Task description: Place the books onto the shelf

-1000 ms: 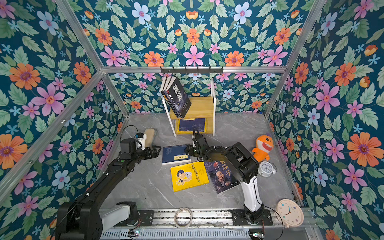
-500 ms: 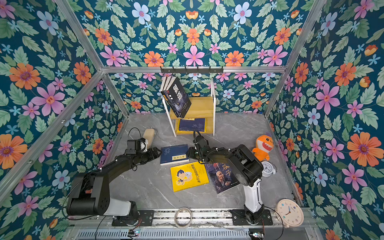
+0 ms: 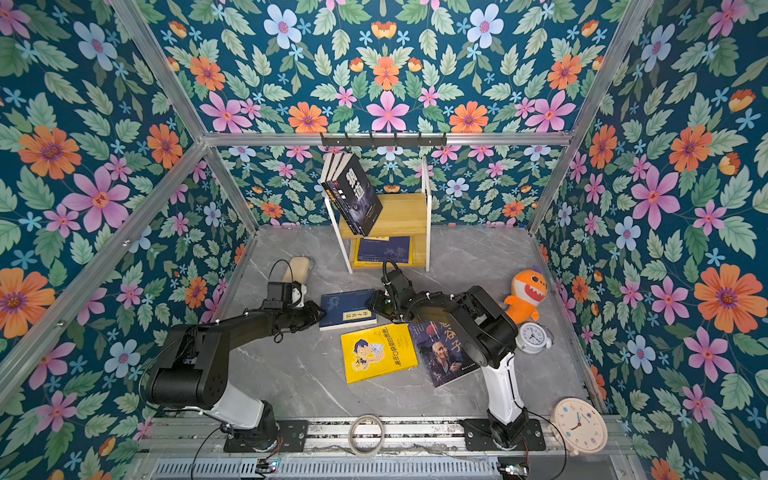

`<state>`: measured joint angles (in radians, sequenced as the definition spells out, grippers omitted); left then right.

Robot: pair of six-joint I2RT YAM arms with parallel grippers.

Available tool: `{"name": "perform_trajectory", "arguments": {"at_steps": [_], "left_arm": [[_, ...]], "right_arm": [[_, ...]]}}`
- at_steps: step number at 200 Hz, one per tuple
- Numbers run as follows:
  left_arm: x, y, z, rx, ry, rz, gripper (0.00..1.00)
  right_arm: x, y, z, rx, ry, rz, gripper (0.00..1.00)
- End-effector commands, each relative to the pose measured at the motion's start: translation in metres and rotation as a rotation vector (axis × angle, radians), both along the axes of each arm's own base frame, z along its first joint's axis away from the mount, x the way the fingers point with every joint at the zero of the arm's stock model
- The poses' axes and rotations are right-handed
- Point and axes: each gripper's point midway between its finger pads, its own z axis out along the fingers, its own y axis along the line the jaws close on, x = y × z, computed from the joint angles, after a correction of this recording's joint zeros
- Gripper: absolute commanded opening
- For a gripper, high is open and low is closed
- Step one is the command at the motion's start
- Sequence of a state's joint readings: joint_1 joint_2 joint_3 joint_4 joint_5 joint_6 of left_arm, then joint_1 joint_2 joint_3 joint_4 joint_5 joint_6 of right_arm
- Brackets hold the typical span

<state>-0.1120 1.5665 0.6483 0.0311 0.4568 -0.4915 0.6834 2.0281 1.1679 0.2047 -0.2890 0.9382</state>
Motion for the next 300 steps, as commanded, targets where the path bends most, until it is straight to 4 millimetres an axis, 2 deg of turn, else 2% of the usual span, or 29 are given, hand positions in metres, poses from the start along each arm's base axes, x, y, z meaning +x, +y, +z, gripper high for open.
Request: {"name": "perform_trajectory", "arguments": {"at_steps": [1,36,63,90,125,152,174,190,198,207,222,238,268,300], "left_arm": [[-0.01,0.001,-0.01,0.011,0.051,0.013,0.24],[-0.013,0.001,-0.014,0.018,0.06,0.01,0.13],[-0.013,0.001,-0.013,0.016,0.057,0.01,0.11],[-0.012,0.0,-0.012,0.015,0.055,0.009,0.09],[-0.012,0.0,-0.011,0.018,0.046,0.01,0.08],[-0.012,0.0,-0.009,0.019,0.043,0.01,0.08],[-0.012,0.001,-0.009,0.017,0.037,0.014,0.08],[-0.012,0.0,-0.004,0.015,0.029,0.013,0.09],[-0.011,0.001,-0.001,0.016,0.02,0.013,0.13],[-0.011,0.002,0.002,0.021,0.005,0.014,0.22],[-0.006,0.004,0.014,0.042,-0.045,0.007,0.38],[0.002,0.013,0.036,0.097,-0.125,0.001,0.51],[0.018,0.03,0.103,0.203,-0.349,-0.025,0.65],[0.024,0.021,0.171,0.292,-0.522,-0.227,0.87]], "right_arm": [[-0.011,0.003,0.005,0.022,0.067,0.004,0.5],[-0.008,0.009,0.026,0.078,0.034,0.007,0.47],[-0.008,0.004,0.038,0.085,0.003,-0.009,0.44],[-0.009,0.005,0.043,0.09,0.003,0.001,0.4],[-0.006,0.005,0.052,0.096,-0.028,-0.006,0.3],[-0.005,0.004,0.053,0.09,-0.036,-0.002,0.22],[-0.004,0.007,0.045,0.094,-0.017,0.001,0.1],[-0.005,0.011,0.051,0.118,-0.028,0.022,0.0],[-0.004,0.012,0.055,0.127,-0.051,0.028,0.0],[-0.003,0.013,0.059,0.129,-0.076,0.039,0.0],[-0.003,0.015,0.067,0.128,-0.106,0.074,0.0],[-0.004,0.014,0.082,0.125,-0.171,0.116,0.0],[-0.007,0.01,0.103,0.087,-0.327,0.201,0.0],[-0.017,0.009,0.14,0.085,-0.541,0.316,0.0]]}}
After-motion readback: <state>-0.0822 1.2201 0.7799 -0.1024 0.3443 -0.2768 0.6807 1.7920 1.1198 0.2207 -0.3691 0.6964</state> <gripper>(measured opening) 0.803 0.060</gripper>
